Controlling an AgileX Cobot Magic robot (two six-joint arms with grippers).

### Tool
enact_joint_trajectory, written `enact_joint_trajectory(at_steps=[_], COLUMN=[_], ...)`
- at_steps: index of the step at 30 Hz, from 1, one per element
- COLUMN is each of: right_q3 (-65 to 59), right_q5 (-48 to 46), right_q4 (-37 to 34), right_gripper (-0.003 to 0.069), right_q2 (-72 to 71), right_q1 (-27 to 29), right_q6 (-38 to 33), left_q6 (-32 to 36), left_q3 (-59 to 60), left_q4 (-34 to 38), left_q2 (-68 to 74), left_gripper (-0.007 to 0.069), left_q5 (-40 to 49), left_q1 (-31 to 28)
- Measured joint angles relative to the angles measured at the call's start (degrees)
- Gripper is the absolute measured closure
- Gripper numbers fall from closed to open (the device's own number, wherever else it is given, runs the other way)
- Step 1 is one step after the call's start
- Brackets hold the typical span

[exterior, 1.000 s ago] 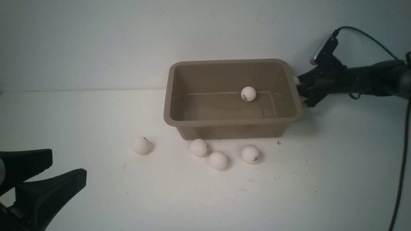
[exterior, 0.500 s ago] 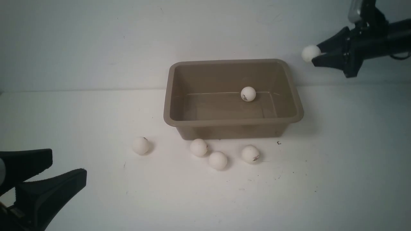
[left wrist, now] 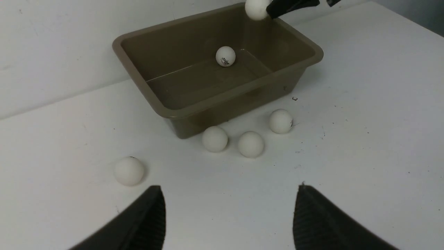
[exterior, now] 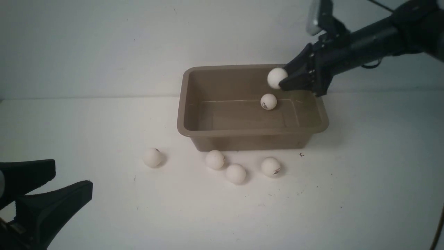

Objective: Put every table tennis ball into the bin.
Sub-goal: Use the right arm to put the table tennis ball into the box

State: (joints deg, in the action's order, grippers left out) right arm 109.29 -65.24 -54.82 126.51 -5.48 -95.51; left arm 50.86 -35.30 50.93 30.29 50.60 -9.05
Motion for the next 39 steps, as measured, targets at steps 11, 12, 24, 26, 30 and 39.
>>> enact_joint_trajectory(at_steps=[11, 12, 24, 26, 30, 39], right_q3=[0.00, 0.00, 0.00, 0.00, 0.00, 0.00], right_q5=[-0.26, -0.39, 6.41, 6.59, 7.05, 2.78], right_q4=[7.44, 7.60, 0.52, -1.34, -4.96, -5.72], right_gripper=[0.0351, 0.0351, 0.0053, 0.0050, 0.0051, 0.0060], right_q2=[3.40, 3.40, 3.40, 3.26, 1.22, -10.45], right_q1=[-1.07, -1.07, -1.07, -1.07, -1.07, -1.07], right_q6=[6.84, 6.99, 3.81, 2.73, 1.58, 4.21], left_q6=[0.00, 0.00, 0.00, 0.00, -0.53, -2.89], left_q3=[0.00, 0.00, 0.00, 0.00, 0.00, 0.00], left_q4=[-2.71, -2.71, -2.76, -2.76, -4.51, -6.58], left_q2=[0.00, 0.00, 0.00, 0.00, 0.00, 11.09], left_gripper=[0.0174, 0.0174, 0.0174, 0.0174, 0.0174, 0.0174], left_q5=[0.00, 0.00, -0.06, -0.06, -0.33, -4.18], left_q1=[0.00, 0.00, 0.00, 0.00, 0.00, 0.00])
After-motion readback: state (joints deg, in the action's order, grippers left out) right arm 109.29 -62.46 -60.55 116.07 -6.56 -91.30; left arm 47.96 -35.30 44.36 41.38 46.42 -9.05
